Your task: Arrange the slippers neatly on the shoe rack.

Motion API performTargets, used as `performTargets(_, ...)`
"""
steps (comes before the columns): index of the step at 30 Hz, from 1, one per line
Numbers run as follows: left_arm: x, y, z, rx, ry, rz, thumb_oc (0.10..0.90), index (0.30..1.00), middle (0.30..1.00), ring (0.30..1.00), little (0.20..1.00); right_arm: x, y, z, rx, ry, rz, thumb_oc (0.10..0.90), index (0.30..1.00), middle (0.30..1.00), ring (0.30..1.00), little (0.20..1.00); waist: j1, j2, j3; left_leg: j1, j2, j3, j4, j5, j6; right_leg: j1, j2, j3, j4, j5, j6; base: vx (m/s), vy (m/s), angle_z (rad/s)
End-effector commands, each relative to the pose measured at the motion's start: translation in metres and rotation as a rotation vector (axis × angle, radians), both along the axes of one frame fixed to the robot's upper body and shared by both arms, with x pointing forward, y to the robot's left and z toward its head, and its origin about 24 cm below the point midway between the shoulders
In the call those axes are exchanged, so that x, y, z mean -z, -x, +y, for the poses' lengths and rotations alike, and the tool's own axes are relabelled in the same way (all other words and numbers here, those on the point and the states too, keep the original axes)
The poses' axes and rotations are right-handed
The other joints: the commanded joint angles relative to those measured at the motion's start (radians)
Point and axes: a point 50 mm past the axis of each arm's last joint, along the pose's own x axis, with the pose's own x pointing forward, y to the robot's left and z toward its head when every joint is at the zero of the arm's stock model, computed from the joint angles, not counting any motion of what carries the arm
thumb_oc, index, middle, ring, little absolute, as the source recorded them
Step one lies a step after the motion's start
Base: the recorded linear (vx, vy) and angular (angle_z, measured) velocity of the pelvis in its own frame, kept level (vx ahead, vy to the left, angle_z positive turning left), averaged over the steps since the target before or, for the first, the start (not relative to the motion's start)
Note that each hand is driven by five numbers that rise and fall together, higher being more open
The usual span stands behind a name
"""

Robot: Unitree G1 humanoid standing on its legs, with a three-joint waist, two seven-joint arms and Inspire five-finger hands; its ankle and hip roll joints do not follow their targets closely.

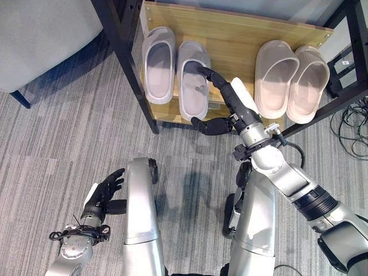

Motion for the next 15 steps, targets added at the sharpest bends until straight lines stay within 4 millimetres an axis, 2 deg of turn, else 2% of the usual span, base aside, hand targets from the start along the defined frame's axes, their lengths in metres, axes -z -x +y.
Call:
performTargets(1, -0.056, -0.08, -0.03, -0.12, 0.094, -0.323, 0.8, 0.9, 0.9, 0.9, 0.9, -0.063, 0.006, 0.029, -0.089, -0.055, -0.258, 0.8, 0.9, 0.9, 0.9, 0.9, -0.028, -0.01, -0.038, -0.141, -0.027, 0.15, -0.076, 0.097, 0.086, -0.051, -0.069, -0.045, 0.014, -0.006, -0.159, 0.0, 0.0, 0.0)
performTargets(8, -0.056, -0.08, -0.029, -0.125, 0.095, -0.32, 0.8, 0.9, 0.9, 0.9, 0.9, -0.056, -0.003, 0.018, -0.019, -0.054, -0.23, 0.8, 0.9, 0.9, 0.9, 0.9, -0.028, -0.013, -0.038, -0.141, -0.028, 0.152, -0.081, 0.095, 0.085, -0.051, -0.068, -0.043, 0.011, -0.011, -0.16, 0.0, 0.0, 0.0)
performTargets(15, -0.056, -0.082, -0.031, -0.113, 0.089, -0.315, 0.8, 0.9, 0.9, 0.9, 0.9, -0.049, -0.007, 0.02, -0.01, -0.048, -0.194, 0.8, 0.9, 0.9, 0.9, 0.9, -0.027, -0.006, -0.038, -0.141, -0.03, 0.147, -0.079, 0.094, 0.083, -0.051, -0.065, -0.047, 0.009, -0.012, -0.16, 0.0, 0.0, 0.0)
